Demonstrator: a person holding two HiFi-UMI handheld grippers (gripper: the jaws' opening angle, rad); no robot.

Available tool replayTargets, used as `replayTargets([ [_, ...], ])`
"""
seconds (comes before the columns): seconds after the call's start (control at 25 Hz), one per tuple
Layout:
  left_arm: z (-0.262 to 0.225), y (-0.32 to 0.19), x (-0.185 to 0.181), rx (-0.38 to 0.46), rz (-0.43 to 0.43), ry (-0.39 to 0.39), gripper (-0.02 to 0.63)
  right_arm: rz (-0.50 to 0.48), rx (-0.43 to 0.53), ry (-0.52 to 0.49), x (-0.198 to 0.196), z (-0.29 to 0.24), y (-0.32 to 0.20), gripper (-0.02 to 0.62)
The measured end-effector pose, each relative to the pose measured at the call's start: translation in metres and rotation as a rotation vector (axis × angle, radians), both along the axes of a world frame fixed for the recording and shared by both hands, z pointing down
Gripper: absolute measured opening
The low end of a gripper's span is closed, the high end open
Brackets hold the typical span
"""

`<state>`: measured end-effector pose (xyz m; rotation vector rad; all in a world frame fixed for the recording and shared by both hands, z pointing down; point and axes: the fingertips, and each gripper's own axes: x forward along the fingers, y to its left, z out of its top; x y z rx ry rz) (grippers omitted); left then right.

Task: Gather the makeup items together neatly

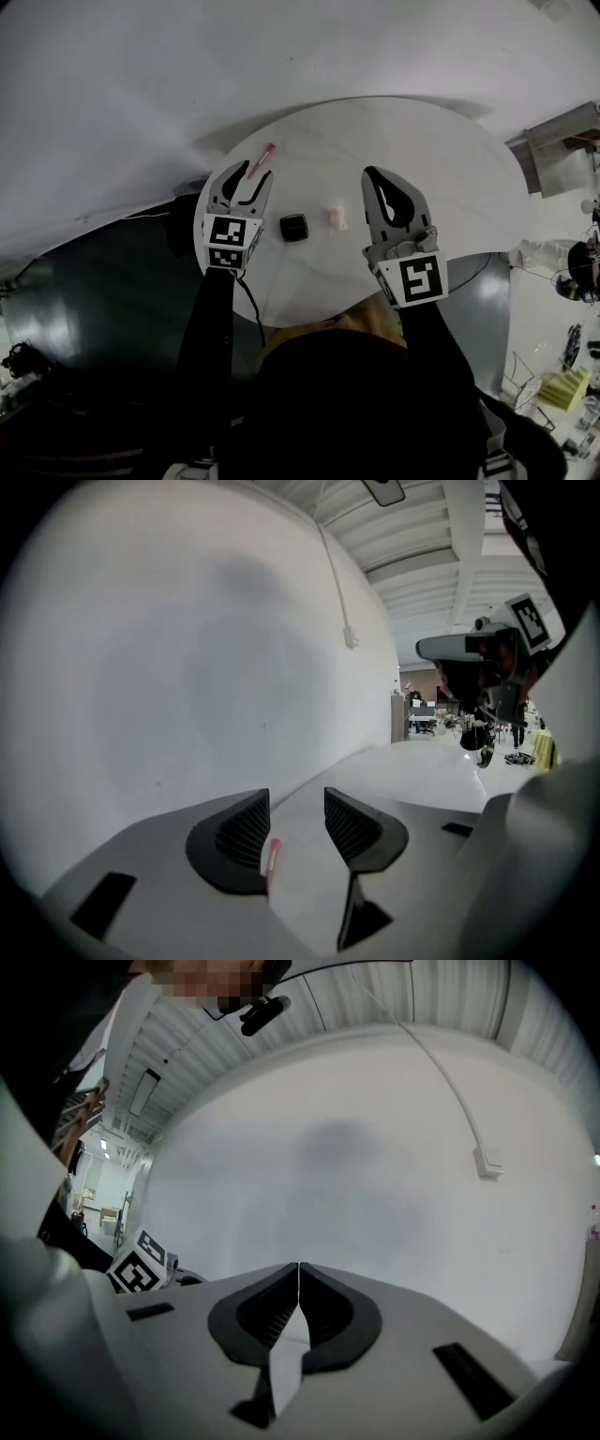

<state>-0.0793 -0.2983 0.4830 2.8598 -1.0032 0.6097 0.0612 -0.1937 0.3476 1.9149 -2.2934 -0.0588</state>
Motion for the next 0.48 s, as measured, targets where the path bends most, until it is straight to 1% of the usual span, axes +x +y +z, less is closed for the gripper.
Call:
replayTargets([
  [0.12, 0.038, -0.012, -0.002, -0.059, 0.016, -0.063, 0.198, 0.016, -0.017, 0.009, 0.001, 0.005, 0.011, 0.028],
  [0.2, 0.065, -0.021, -0.002, -0.092, 0.026, -0.107, 0.196, 0.039, -0.024, -0.006, 0.005, 0.007, 0.018, 0.028],
  [0.32, 0.102, -0.034, -0.002, -0.14, 0.041, -0.178, 0.176, 0.062, -0.032, -0.005, 0.014, 0.01, 0.028, 0.028],
  [0.48, 0.137, -0.046, -0.002, -0.194, 0.052, -0.233, 0.176, 0.102, -0.057, 0.021, 0.028, 0.012, 0.039, 0.028],
])
